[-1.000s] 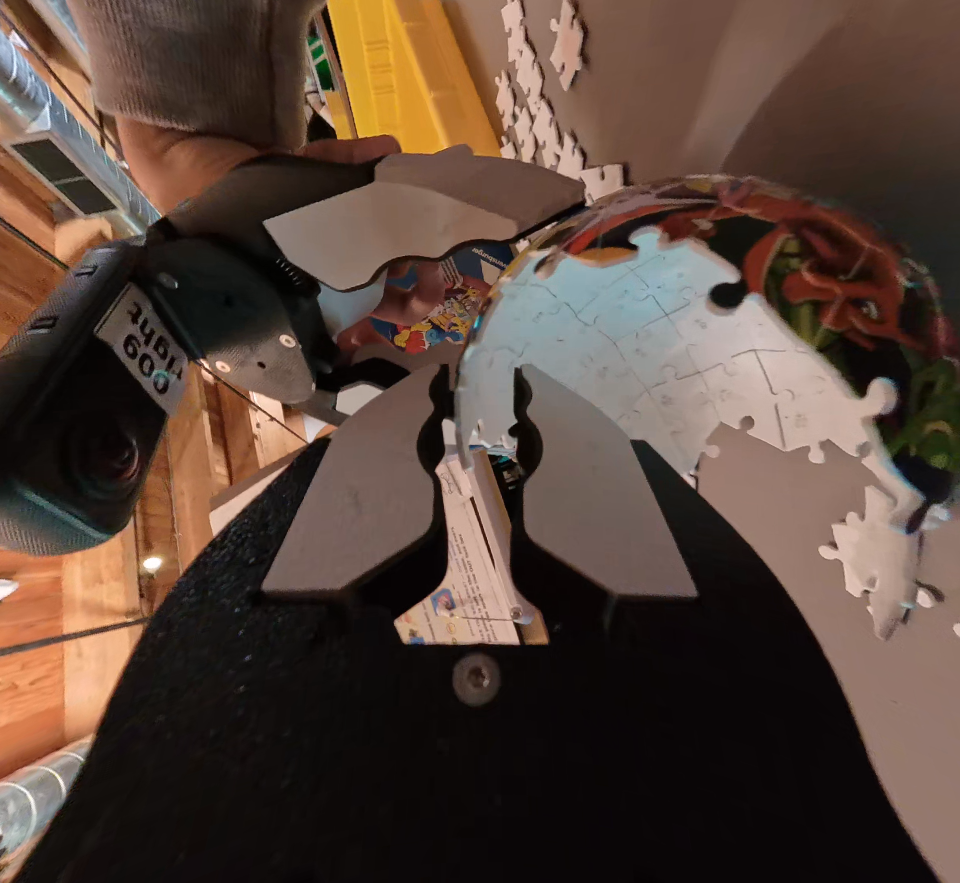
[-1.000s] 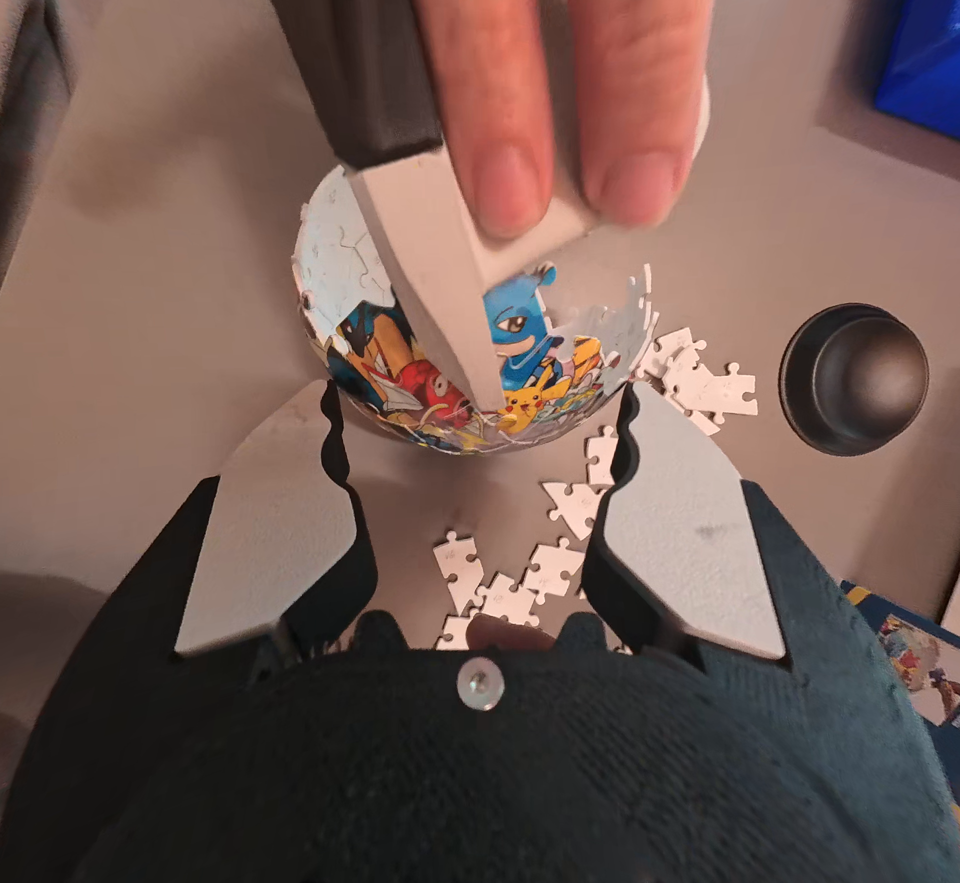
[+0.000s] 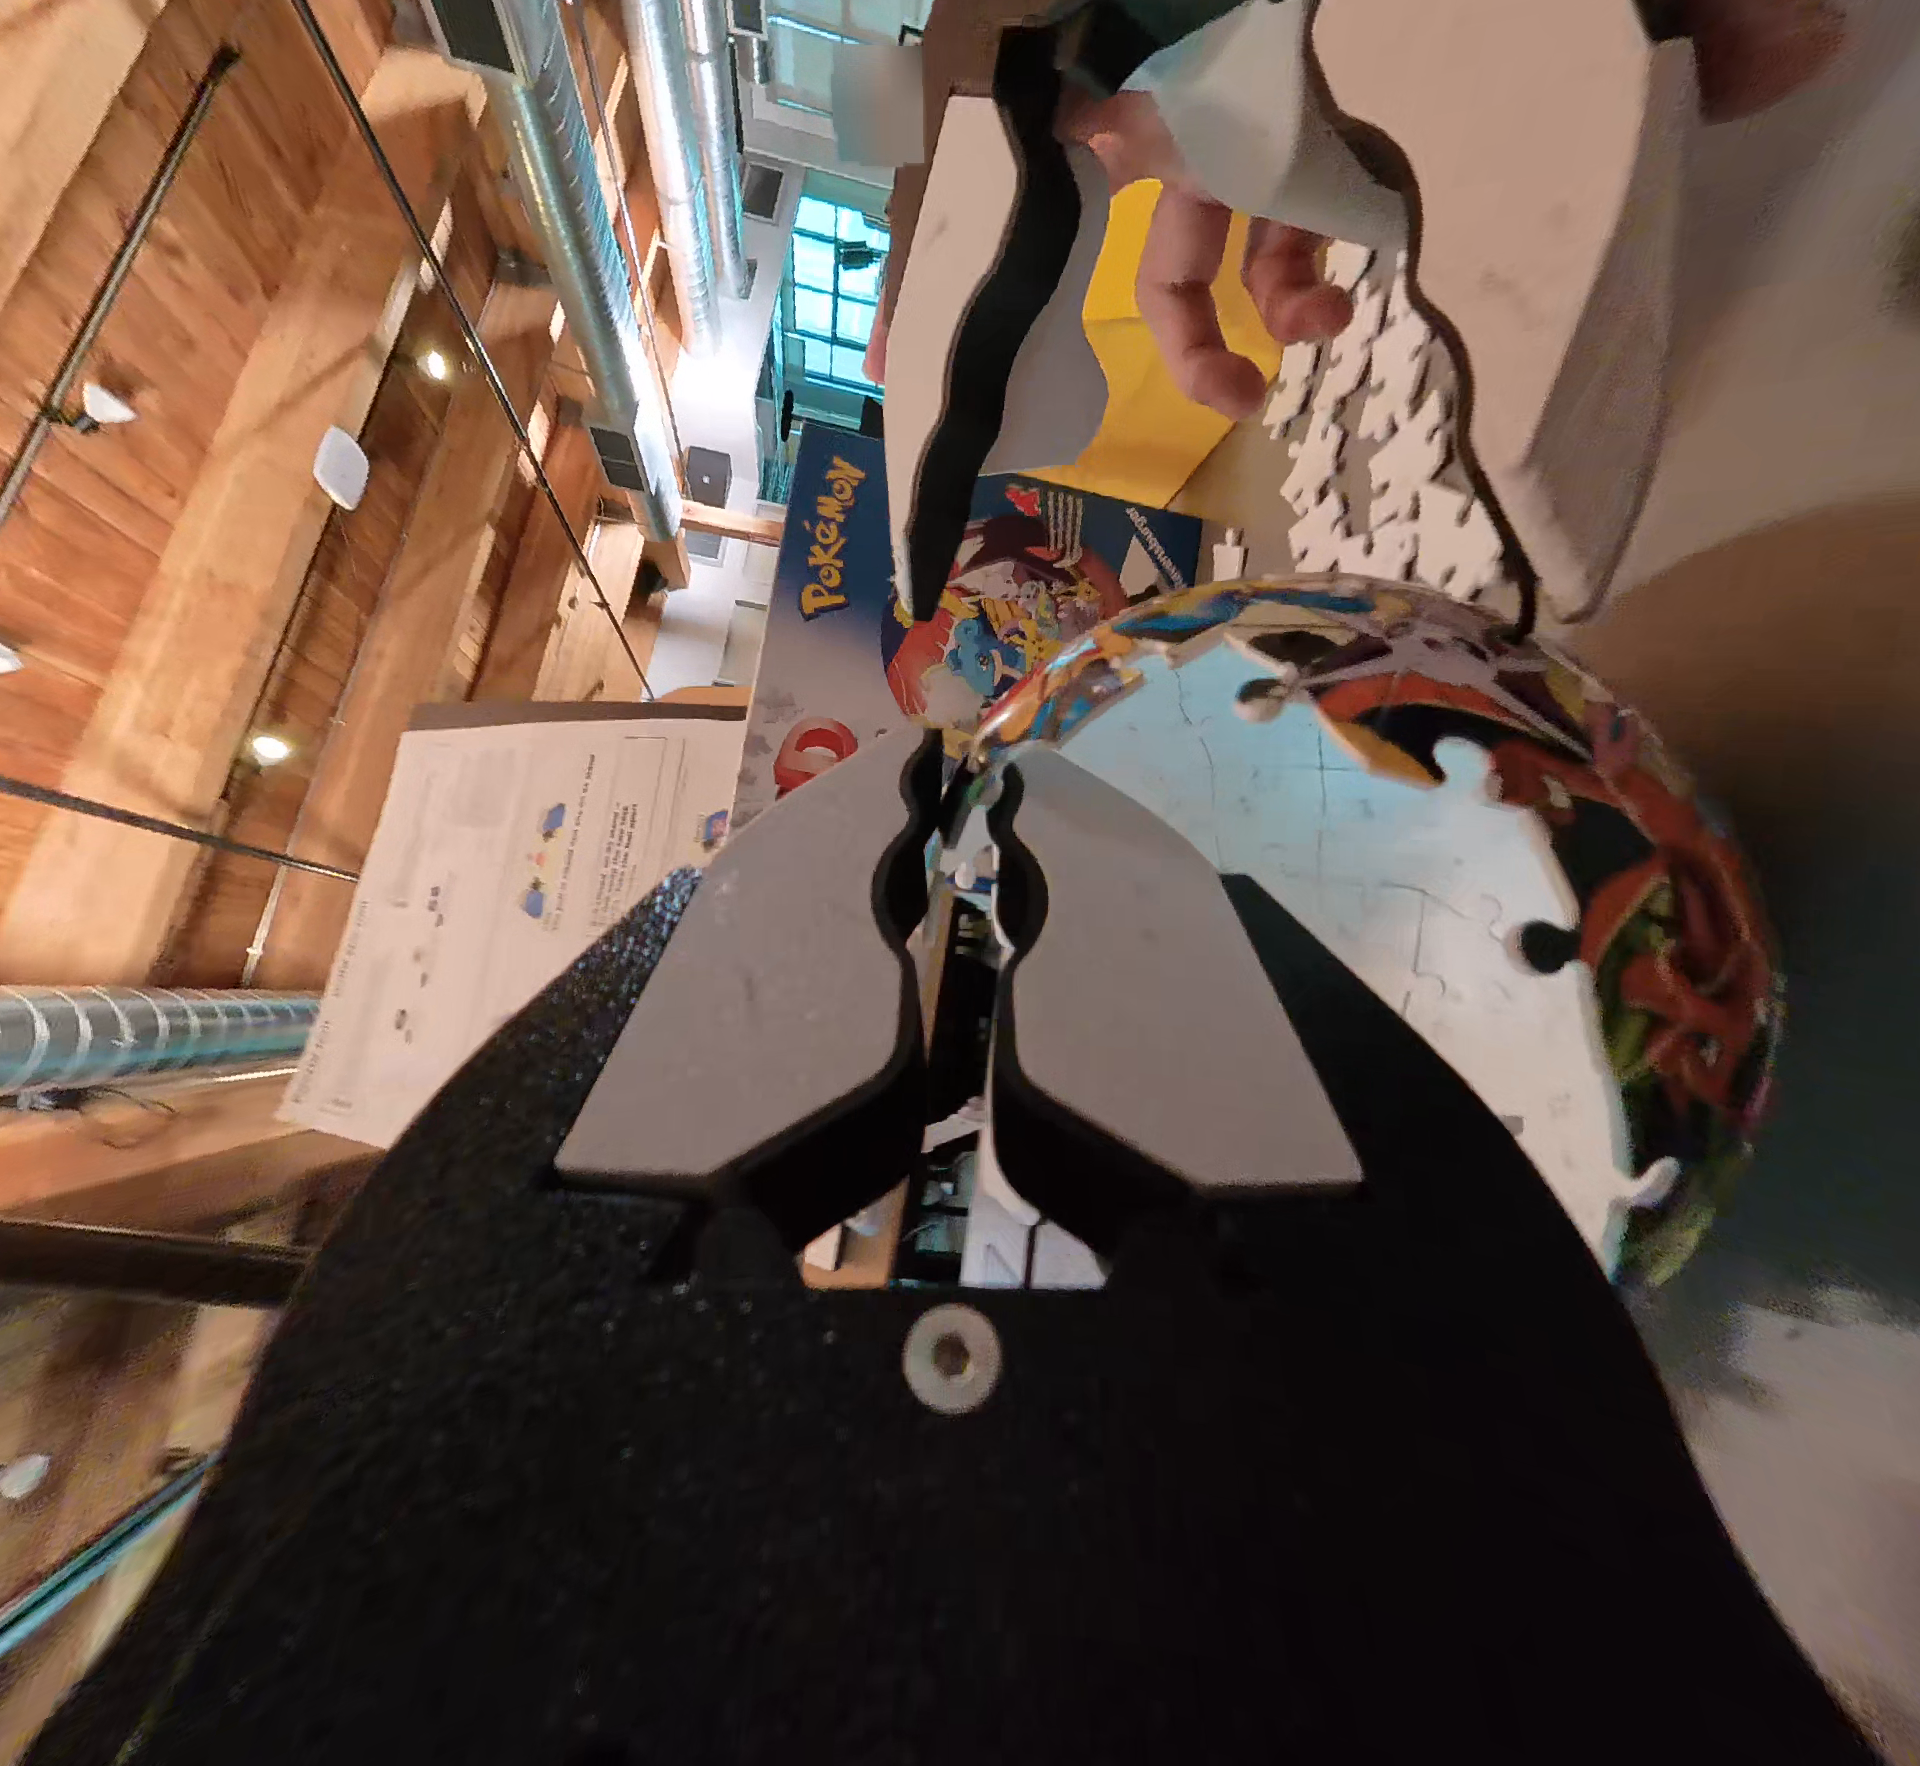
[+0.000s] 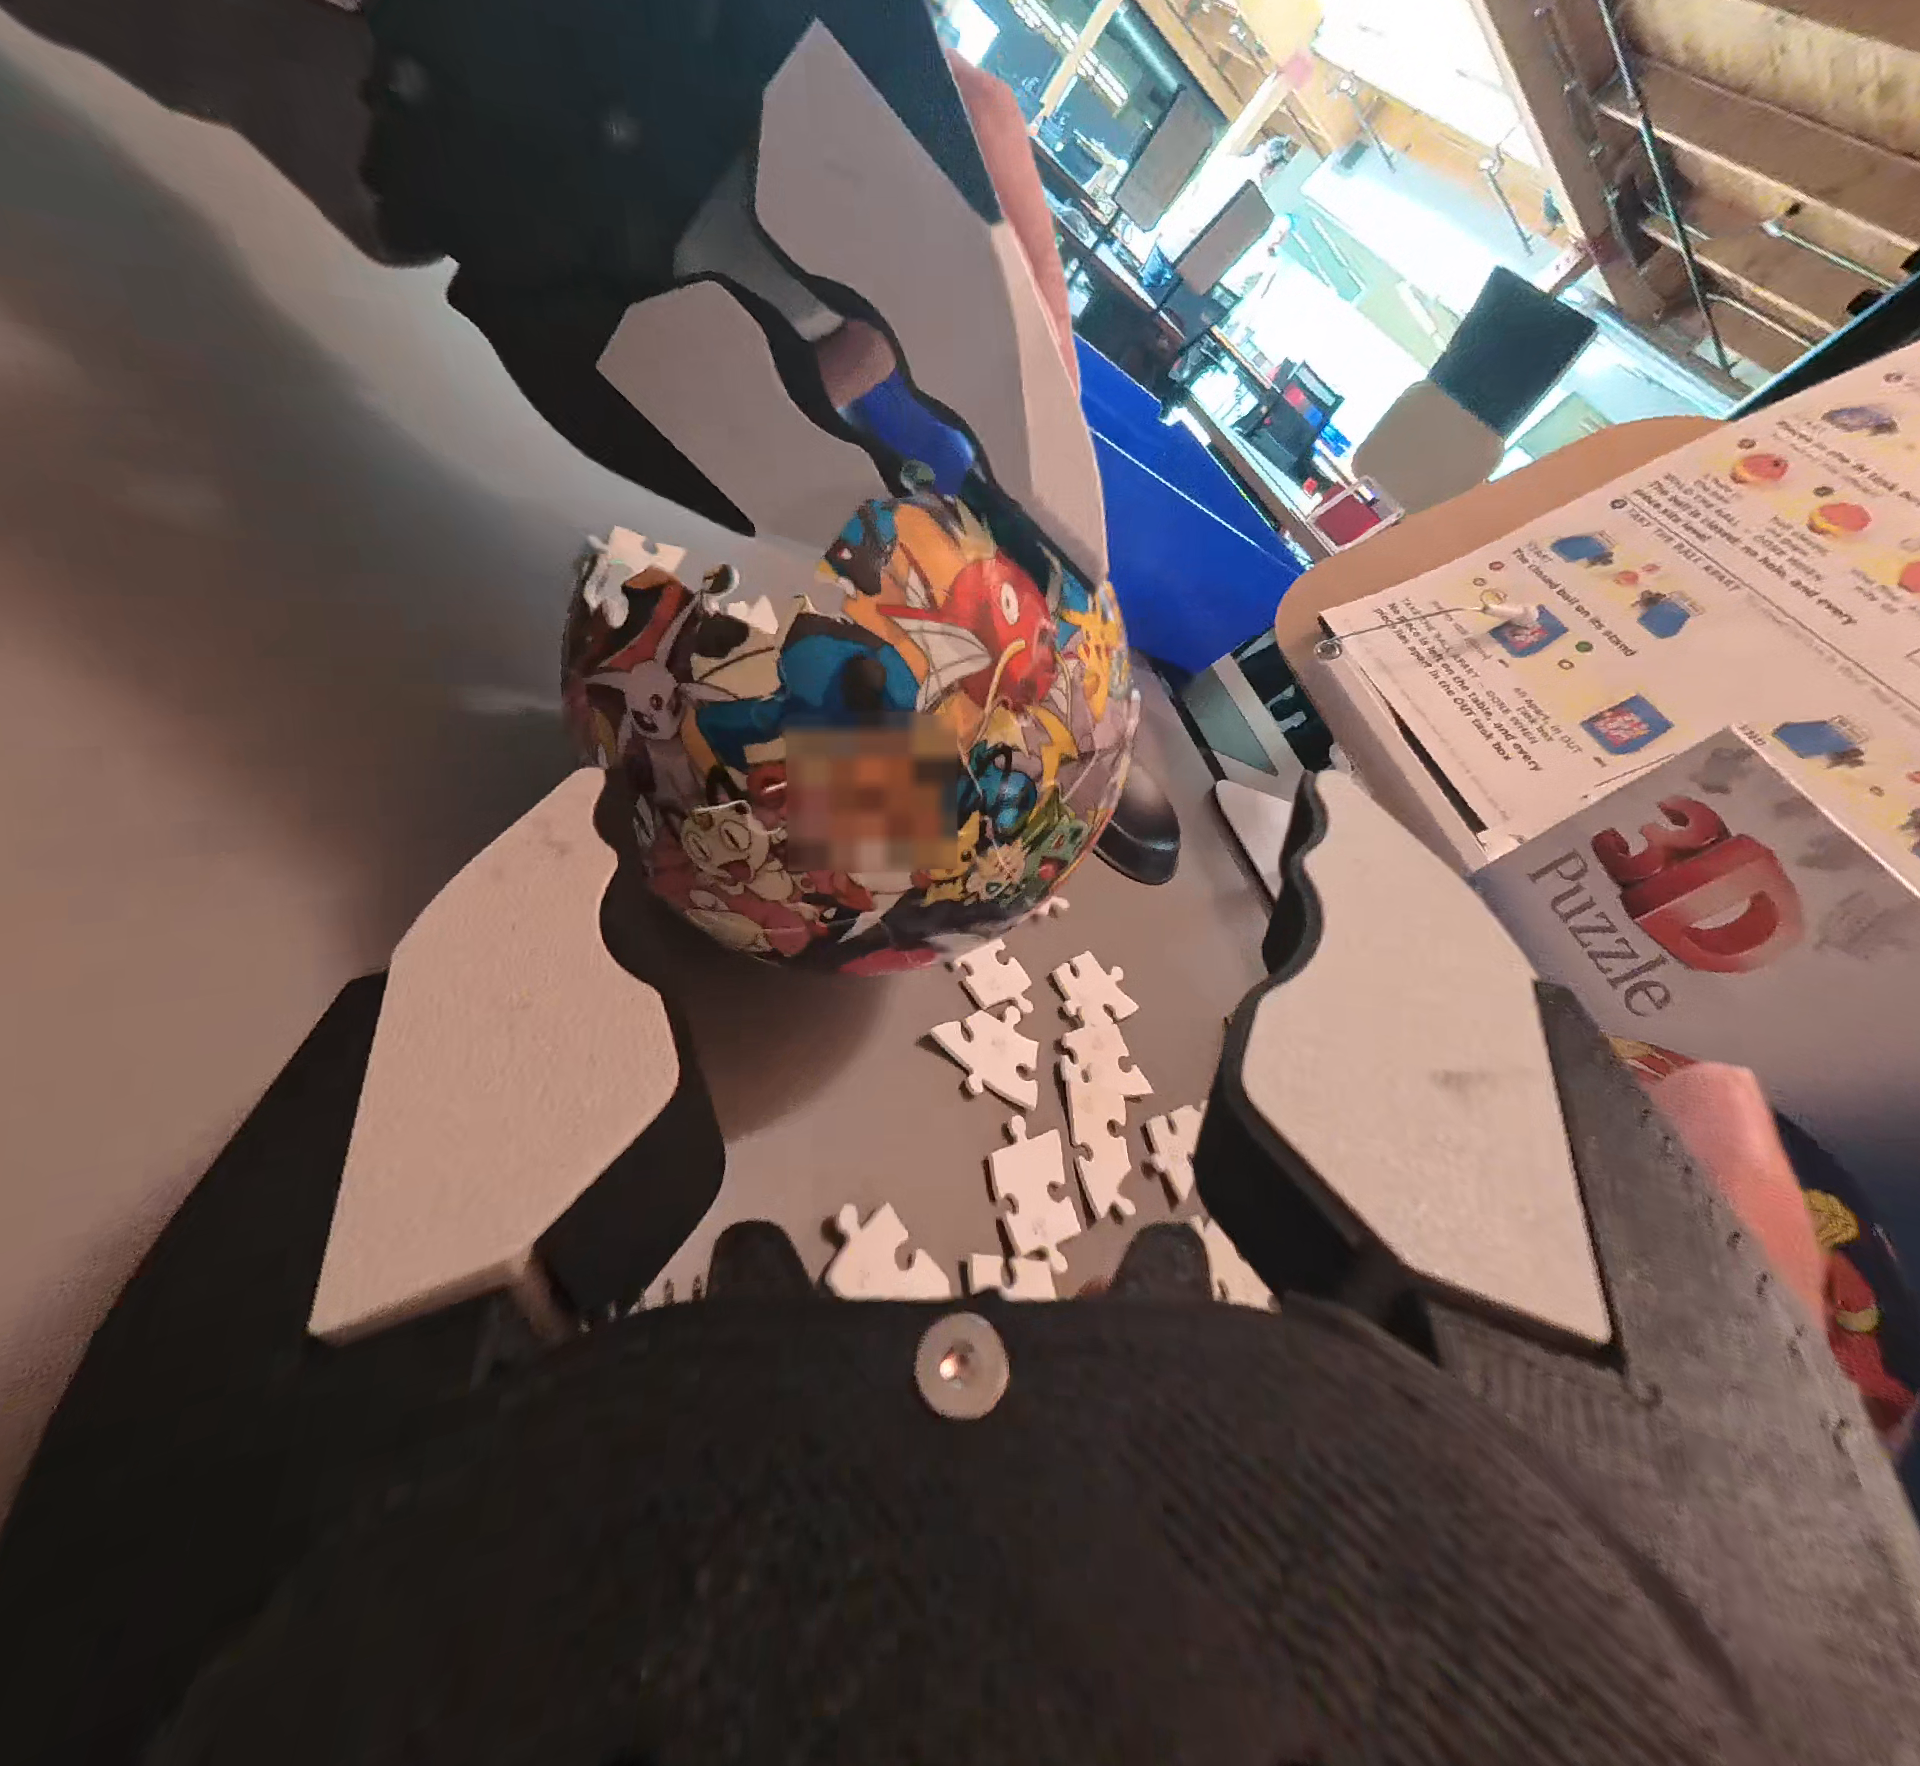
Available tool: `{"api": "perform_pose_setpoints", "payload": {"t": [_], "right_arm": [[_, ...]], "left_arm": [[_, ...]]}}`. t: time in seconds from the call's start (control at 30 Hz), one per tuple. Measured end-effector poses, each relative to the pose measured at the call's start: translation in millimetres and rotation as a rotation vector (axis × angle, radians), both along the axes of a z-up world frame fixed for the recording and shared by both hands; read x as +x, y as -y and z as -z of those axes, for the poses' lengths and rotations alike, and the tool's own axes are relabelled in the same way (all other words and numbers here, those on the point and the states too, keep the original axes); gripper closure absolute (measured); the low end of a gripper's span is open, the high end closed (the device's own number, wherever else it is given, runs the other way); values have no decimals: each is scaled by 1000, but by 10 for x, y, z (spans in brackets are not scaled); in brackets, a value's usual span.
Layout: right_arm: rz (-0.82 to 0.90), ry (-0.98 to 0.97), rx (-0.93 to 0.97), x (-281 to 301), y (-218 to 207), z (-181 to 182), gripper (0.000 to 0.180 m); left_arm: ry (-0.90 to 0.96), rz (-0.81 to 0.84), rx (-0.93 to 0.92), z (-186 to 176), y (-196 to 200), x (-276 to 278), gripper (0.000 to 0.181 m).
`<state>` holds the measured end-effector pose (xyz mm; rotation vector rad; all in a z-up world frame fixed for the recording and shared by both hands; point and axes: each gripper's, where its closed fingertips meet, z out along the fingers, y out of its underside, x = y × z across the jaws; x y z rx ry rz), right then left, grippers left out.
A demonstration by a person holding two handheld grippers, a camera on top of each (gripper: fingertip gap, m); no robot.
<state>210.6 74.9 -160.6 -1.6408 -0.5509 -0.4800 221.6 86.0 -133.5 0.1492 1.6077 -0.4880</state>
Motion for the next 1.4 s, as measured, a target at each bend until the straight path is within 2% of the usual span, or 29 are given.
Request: {"api": "perform_pose_setpoints", "payload": {"t": [0.03,0.2,0.3,0.47,0.57,0.8,0.93,1.07,1.17,1.3,1.37,1.4], "right_arm": [[1,17,9,1,26,-14,62],[-48,57,-34,-97,209,84,63],[-36,88,-1,-98,282,48,63],[-6,135,-32,29,355,182,61],[-20,149,7,49,363,125,54],[-72,196,11,-75,350,112,80],[-62,184,23,-52,341,79,81],[-63,151,35,-46,342,69,82],[-56,141,38,-34,345,69,82],[-54,145,33,-39,340,68,82],[-55,154,28,-45,335,68,82],[-55,158,24,-47,331,70,82]], "left_arm": [[-13,1,-25,18,16,3,174],[-32,-18,-157,-18,55,50,175],[-72,-18,-246,-39,119,86,175],[-112,-19,-353,-32,234,126,175],[-85,-17,-332,-40,246,131,174],[26,6,-80,-103,225,131,168],[17,15,-51,-146,180,145,165],[-53,23,-108,-144,138,113,167],[-253,-1,-270,-130,69,49,167],[-715,114,-573,-139,234,-338,153],[-917,128,-576,7,272,-514,144],[-942,117,-561,68,263,-534,144]]}}
